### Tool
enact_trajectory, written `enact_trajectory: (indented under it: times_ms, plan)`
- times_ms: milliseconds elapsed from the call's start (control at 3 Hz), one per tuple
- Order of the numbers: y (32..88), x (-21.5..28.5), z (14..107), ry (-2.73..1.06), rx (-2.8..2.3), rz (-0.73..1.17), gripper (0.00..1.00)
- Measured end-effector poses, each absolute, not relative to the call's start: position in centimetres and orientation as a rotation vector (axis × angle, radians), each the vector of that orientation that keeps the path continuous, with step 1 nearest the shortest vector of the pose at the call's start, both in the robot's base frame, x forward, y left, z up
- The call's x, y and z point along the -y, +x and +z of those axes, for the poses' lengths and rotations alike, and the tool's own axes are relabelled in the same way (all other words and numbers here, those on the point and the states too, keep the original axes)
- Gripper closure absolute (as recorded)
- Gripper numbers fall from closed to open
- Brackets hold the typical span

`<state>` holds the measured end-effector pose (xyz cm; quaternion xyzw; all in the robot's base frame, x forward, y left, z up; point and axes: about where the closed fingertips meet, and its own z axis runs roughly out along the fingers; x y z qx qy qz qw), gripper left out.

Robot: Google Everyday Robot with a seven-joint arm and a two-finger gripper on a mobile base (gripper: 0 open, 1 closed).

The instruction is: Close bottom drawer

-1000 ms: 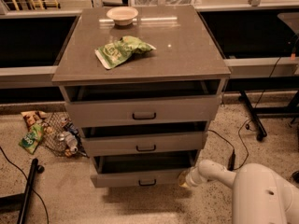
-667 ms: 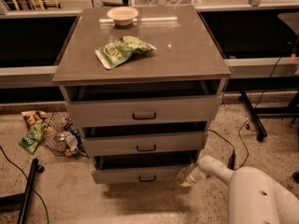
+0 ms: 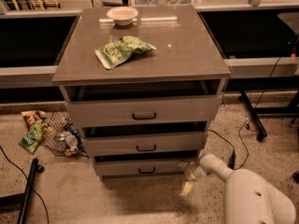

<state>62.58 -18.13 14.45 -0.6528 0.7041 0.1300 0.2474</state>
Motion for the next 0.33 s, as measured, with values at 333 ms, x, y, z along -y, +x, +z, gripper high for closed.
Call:
enact_trajectory:
  times_ms: [333]
  plan:
    - [62.04, 18.32, 14.45, -1.780, -1.920, 0.355, 0.00]
